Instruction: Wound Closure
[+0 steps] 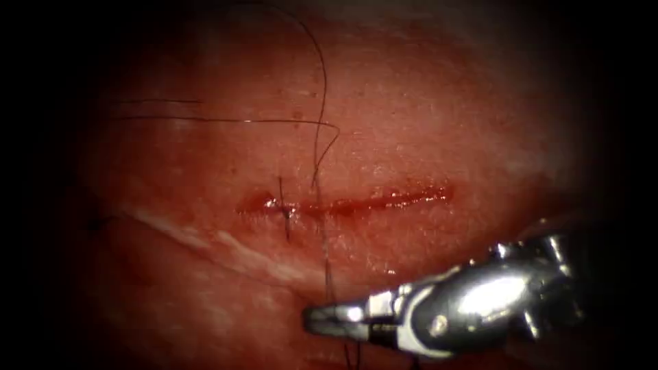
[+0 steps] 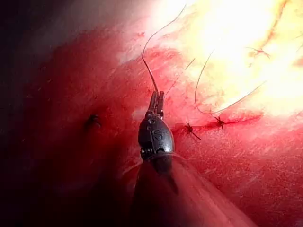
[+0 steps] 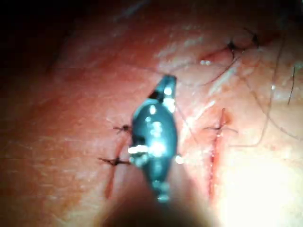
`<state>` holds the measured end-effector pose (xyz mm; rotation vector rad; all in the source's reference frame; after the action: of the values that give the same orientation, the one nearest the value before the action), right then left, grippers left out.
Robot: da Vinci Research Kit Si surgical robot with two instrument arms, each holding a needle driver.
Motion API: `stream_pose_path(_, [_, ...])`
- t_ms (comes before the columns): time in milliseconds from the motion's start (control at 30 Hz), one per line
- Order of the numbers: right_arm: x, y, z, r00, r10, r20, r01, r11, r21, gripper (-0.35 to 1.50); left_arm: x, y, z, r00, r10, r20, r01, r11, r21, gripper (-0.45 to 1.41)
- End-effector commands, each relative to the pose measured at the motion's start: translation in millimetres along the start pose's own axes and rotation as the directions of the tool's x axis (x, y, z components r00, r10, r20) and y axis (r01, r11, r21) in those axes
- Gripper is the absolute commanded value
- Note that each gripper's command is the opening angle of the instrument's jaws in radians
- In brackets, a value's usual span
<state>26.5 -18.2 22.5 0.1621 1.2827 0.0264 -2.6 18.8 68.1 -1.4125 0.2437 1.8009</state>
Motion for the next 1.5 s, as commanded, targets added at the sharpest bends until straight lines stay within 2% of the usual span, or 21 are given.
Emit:
stream_pose_path(33, [-2.0, -0.4, 0.0, 1.000, 0.001, 0.011, -0.001, 1.000, -0.013, 0.78, -0.9, 0.2, 0.5, 1.000, -0.003, 0.000, 0.003, 1.000, -0.001, -0.45])
stream_pose_path(133, [-3.9, 0.4, -0.9, 1.000, -0.016, 0.021, 0.017, 0.999, -0.050, 1.06, -1.0, 0.2, 0.5, 1.000, -0.003, 0.000, 0.003, 1.000, -0.001, -0.45])
stream_pose_path(300, [-7.8, 1.4, -1.2, 0.999, -0.024, 0.036, 0.027, 0.998, -0.062, 1.11, -1.4, 0.1, 0.6, 1.000, -0.007, -0.002, 0.007, 1.000, -0.002, -0.45])
stream_pose_path(333, [-9.8, 1.5, -0.7, 0.999, -0.034, 0.039, 0.036, 0.997, -0.070, 1.13, -1.5, 0.1, 0.7, 1.000, -0.006, -0.002, 0.006, 1.000, -0.002, -0.45])
stream_pose_path(367, [-9.8, 1.5, -0.7, 0.999, -0.034, 0.039, 0.036, 0.997, -0.070, 1.13, -1.5, 0.1, 0.7, 1.000, -0.006, -0.002, 0.006, 1.000, -0.002, -0.45])
stream_pose_path(500, [-13.2, 1.2, 1.1, 0.996, -0.054, 0.071, 0.059, 0.996, -0.068, 1.13, -1.8, 0.0, 0.8, 1.000, -0.016, -0.004, 0.016, 1.000, -0.002, -0.45])
stream_pose_path(533, [-14.8, 0.9, 2.2, 0.994, -0.064, 0.089, 0.070, 0.995, -0.064, 1.08, -1.9, 0.0, 0.8, 1.000, -0.015, -0.005, 0.015, 1.000, -0.002, -0.45])
stream_pose_path(667, [-16.2, 0.5, 3.7, 0.992, -0.075, 0.099, 0.082, 0.994, -0.069, 1.04, -2.0, 0.1, 0.8, 1.000, -0.014, -0.005, 0.014, 1.000, -0.001, -0.45])
stream_pose_path(700, [-16.8, 0.2, 4.6, 0.992, -0.082, 0.099, 0.088, 0.994, -0.061, 0.91, -2.0, 0.1, 0.8, 1.000, -0.014, -0.005, 0.014, 1.000, -0.001, -0.45])
stream_pose_path(800, [-16.9, 0.1, 4.9, 0.991, -0.083, 0.104, 0.089, 0.994, -0.059, 0.81, -2.0, 0.1, 0.8, 1.000, -0.014, -0.005, 0.014, 1.000, -0.001, -0.45])
stream_pose_path(833, [-17.0, 0.2, 4.9, 0.991, -0.083, 0.106, 0.089, 0.994, -0.057, 0.62, -2.0, 0.1, 0.8, 1.000, -0.014, -0.005, 0.014, 1.000, -0.001, -0.45])
stream_pose_path(867, [-17.0, 0.2, 4.9, 0.991, -0.083, 0.108, 0.089, 0.995, -0.050, 0.44, -2.0, 0.1, 0.8, 1.000, -0.014, -0.005, 0.014, 1.000, -0.001, -0.45])
stream_pose_path(933, [-16.7, 0.3, 4.2, 0.991, -0.081, 0.105, 0.084, 0.996, -0.025, -0.35, -2.0, 0.1, 0.8, 1.000, -0.014, -0.005, 0.014, 1.000, -0.001, -0.45])
stream_pose_path(1100, [-15.2, 0.5, 3.0, 0.993, -0.072, 0.099, 0.074, 0.997, -0.015, -0.35, -2.0, 0.1, 0.8, 1.000, -0.014, -0.005, 0.014, 1.000, -0.001, -0.45])
stream_pose_path(1133, [-13.7, 0.4, 2.4, 0.993, -0.065, 0.097, 0.067, 0.998, -0.017, -0.35, -2.1, 0.1, 0.8, 1.000, -0.014, -0.005, 0.014, 1.000, -0.001, -0.45])
stream_pose_path(1167, [-13.7, 0.4, 2.4, 0.993, -0.065, 0.097, 0.067, 0.998, -0.017, -0.35, -2.1, 0.1, 0.8, 1.000, -0.014, -0.005, 0.014, 1.000, -0.001, -0.45])
stream_pose_path(1233, [-12.0, 0.1, 2.0, 0.994, -0.059, 0.089, 0.060, 0.998, -0.012, -0.35, -2.1, 0.1, 0.9, 1.000, -0.014, -0.005, 0.014, 1.000, 0.000, -0.45])
stream_pose_path(1267, [-9.8, -0.3, 1.5, 0.996, -0.045, 0.072, 0.046, 0.999, -0.016, -0.35, -2.3, 0.1, 0.9, 1.000, -0.019, -0.007, 0.019, 1.000, -0.003, -0.45])
stream_pose_path(1300, [-9.8, -0.3, 1.5, 0.996, -0.045, 0.072, 0.046, 0.999, -0.016, -0.35, -2.3, 0.1, 0.9, 1.000, -0.019, -0.007, 0.019, 1.000, -0.003, -0.45])
stream_pose_path(1333, [-7.4, -0.7, 1.0, 0.998, -0.037, 0.054, 0.038, 0.999, -0.015, -0.35, -2.4, 0.2, 1.0, 1.000, -0.018, -0.010, 0.018, 1.000, -0.001, -0.45])
stream_pose_path(1500, [-1.7, -2.9, 0.2, 0.999, -0.032, 0.017, 0.032, 0.999, -0.006, -0.35, -2.5, 0.3, 1.0, 1.000, -0.023, -0.008, 0.023, 1.000, -0.004, -0.45])
